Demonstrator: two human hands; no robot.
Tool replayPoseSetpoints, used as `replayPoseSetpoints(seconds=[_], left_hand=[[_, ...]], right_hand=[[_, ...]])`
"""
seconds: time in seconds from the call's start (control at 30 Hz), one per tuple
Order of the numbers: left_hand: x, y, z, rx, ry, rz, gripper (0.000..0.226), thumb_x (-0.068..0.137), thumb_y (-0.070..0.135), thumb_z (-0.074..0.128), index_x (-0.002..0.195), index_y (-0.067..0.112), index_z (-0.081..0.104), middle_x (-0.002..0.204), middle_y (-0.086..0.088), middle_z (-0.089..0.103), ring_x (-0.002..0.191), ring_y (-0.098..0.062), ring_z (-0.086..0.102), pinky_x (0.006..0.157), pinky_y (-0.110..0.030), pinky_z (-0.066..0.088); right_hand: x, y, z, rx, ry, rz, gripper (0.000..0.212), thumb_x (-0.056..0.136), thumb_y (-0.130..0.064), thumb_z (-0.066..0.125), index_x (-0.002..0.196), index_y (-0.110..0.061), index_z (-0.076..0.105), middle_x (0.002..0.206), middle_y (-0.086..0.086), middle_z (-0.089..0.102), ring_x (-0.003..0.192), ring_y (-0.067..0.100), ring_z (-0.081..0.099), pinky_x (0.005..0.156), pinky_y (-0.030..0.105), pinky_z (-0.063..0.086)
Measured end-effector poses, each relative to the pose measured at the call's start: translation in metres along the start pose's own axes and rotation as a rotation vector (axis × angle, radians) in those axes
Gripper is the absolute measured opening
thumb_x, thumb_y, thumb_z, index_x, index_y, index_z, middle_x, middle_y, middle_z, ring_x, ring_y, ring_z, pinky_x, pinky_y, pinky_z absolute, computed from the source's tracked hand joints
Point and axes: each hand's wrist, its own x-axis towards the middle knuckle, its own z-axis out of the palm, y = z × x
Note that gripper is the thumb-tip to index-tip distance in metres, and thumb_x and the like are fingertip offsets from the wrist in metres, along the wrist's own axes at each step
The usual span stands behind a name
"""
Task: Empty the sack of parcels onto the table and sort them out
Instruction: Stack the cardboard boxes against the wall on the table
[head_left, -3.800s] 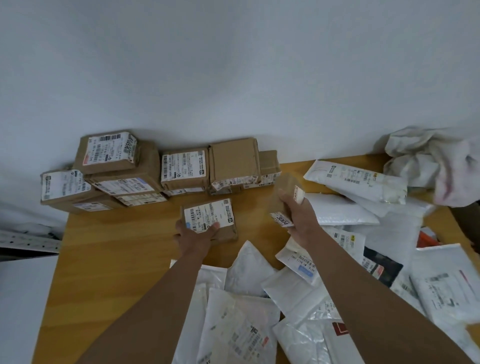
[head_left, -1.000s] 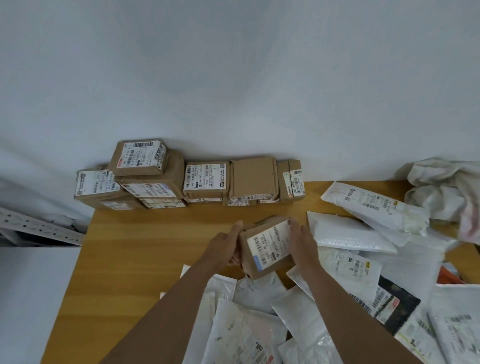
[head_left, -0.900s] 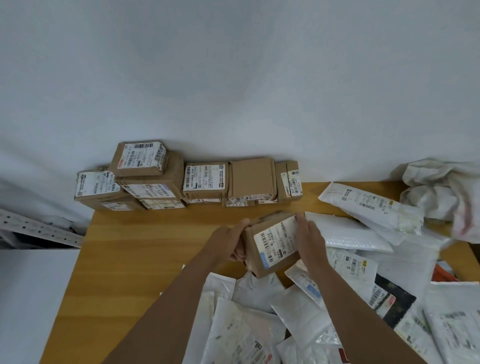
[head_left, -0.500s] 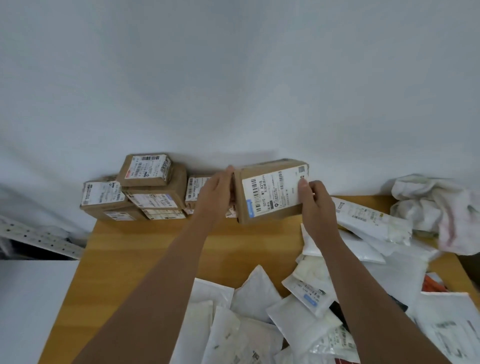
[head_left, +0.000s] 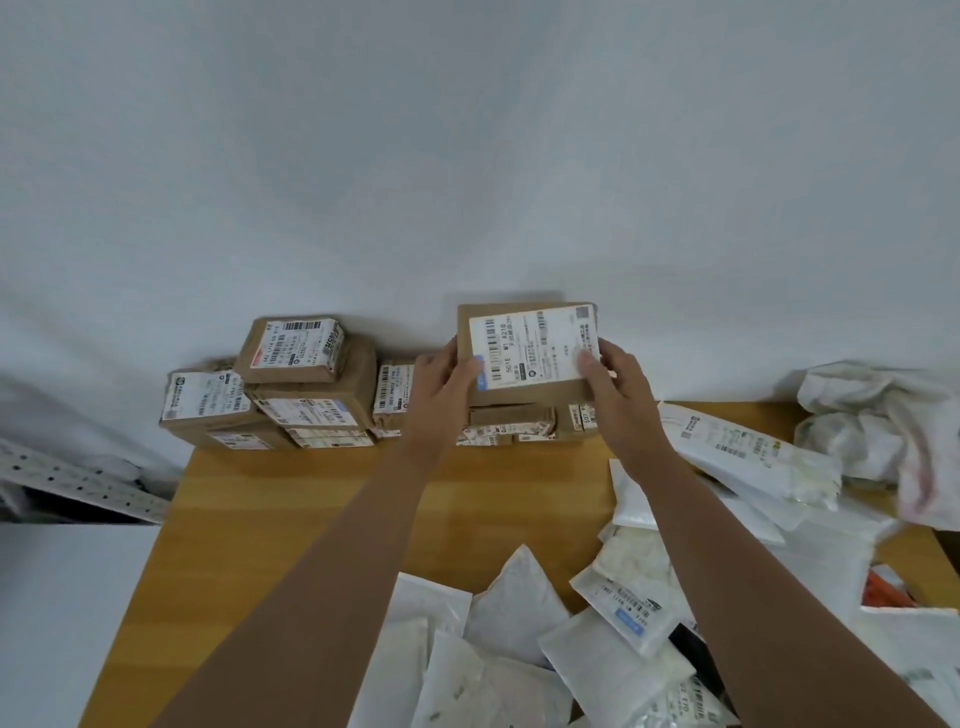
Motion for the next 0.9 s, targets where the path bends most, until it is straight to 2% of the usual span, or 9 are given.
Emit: replayPoseSetpoints(seconds=[0.07, 0.1, 0.23, 0.33, 0.47, 0.6, 0.73, 0.8, 0.9], left_hand=[[0.011, -0.009, -0.001, 0.029, 0.038, -0.07, 0.036, 0.095, 0.044, 0.048, 0.121, 0.027, 0.065, 0.116, 0.005, 0.061, 0.107, -0.01, 0.057, 0.089, -0.026, 0.05], [0.015, -0.012, 0.0, 0.046, 0.056, -0.108, 0.039, 0.094, 0.05, 0.047, 0.122, 0.029, 0.062, 0.12, 0.006, 0.06, 0.107, -0.008, 0.058, 0.085, -0.025, 0.051], [0.021, -0.01, 0.004, 0.065, 0.106, -0.185, 0.034, 0.099, 0.04, 0.049, 0.127, 0.02, 0.045, 0.103, 0.015, 0.052, 0.084, 0.003, 0.051, 0.05, -0.007, 0.043], [0.026, -0.019, 0.006, 0.079, 0.091, -0.177, 0.039, 0.098, 0.033, 0.053, 0.133, 0.019, 0.044, 0.116, 0.01, 0.054, 0.092, 0.002, 0.052, 0.065, -0.014, 0.043], [0.031, -0.031, 0.005, 0.084, 0.044, -0.173, 0.044, 0.095, 0.027, 0.058, 0.137, 0.025, 0.044, 0.122, 0.009, 0.056, 0.102, -0.015, 0.059, 0.069, -0.022, 0.047], [0.03, -0.038, 0.007, 0.148, 0.032, -0.154, 0.045, 0.098, 0.028, 0.055, 0.14, 0.026, 0.04, 0.12, 0.012, 0.053, 0.104, -0.011, 0.054, 0.073, -0.021, 0.043], [0.025, -0.036, 0.011, 0.183, 0.06, -0.155, 0.047, 0.1, 0.033, 0.05, 0.144, 0.025, 0.034, 0.12, 0.014, 0.048, 0.104, -0.008, 0.047, 0.083, -0.027, 0.036], [0.023, -0.035, 0.013, 0.164, 0.067, -0.155, 0.05, 0.1, 0.032, 0.05, 0.146, 0.022, 0.032, 0.12, 0.015, 0.044, 0.107, -0.008, 0.046, 0.084, -0.027, 0.035], [0.024, -0.041, 0.013, 0.142, 0.086, -0.184, 0.062, 0.099, 0.038, 0.051, 0.152, 0.02, 0.024, 0.135, 0.009, 0.045, 0.122, -0.013, 0.047, 0.093, -0.029, 0.038]], right_hand=[[0.005, -0.007, 0.002, -0.015, -0.049, -0.013, 0.023, 0.103, -0.024, 0.046, 0.117, -0.037, 0.058, 0.103, -0.023, 0.056, 0.094, -0.019, 0.053, 0.075, 0.008, 0.049], [0.008, -0.008, 0.005, -0.032, -0.074, -0.011, 0.024, 0.103, -0.02, 0.047, 0.113, -0.039, 0.057, 0.1, -0.027, 0.054, 0.09, -0.023, 0.053, 0.074, 0.007, 0.048], [0.021, 0.0, 0.015, -0.105, -0.109, -0.014, 0.028, 0.1, -0.024, 0.051, 0.126, -0.029, 0.058, 0.106, -0.031, 0.058, 0.097, -0.017, 0.056, 0.081, 0.008, 0.047], [0.028, 0.009, 0.023, -0.131, -0.099, -0.017, 0.031, 0.099, -0.029, 0.051, 0.13, -0.027, 0.057, 0.112, -0.025, 0.061, 0.103, -0.008, 0.058, 0.085, 0.013, 0.047], [0.032, 0.02, 0.028, -0.159, -0.084, 0.009, 0.031, 0.098, -0.025, 0.053, 0.129, -0.022, 0.055, 0.106, -0.027, 0.058, 0.092, -0.012, 0.058, 0.069, 0.005, 0.046], [0.032, 0.029, 0.03, -0.169, -0.083, 0.041, 0.041, 0.099, -0.035, 0.053, 0.137, -0.022, 0.045, 0.122, -0.007, 0.057, 0.102, 0.008, 0.058, 0.066, 0.012, 0.046], [0.031, 0.028, 0.033, -0.166, -0.059, 0.078, 0.048, 0.1, -0.039, 0.052, 0.142, -0.02, 0.039, 0.117, -0.013, 0.052, 0.102, 0.009, 0.054, 0.064, 0.007, 0.043], [0.03, 0.029, 0.035, -0.149, -0.062, 0.096, 0.054, 0.098, -0.042, 0.054, 0.144, -0.02, 0.036, 0.121, -0.014, 0.049, 0.109, 0.009, 0.052, 0.076, 0.009, 0.044], [0.026, 0.034, 0.036, -0.141, -0.065, 0.098, 0.077, 0.09, -0.048, 0.064, 0.15, -0.019, 0.025, 0.135, -0.011, 0.044, 0.121, 0.006, 0.041, 0.099, 0.027, 0.043]])
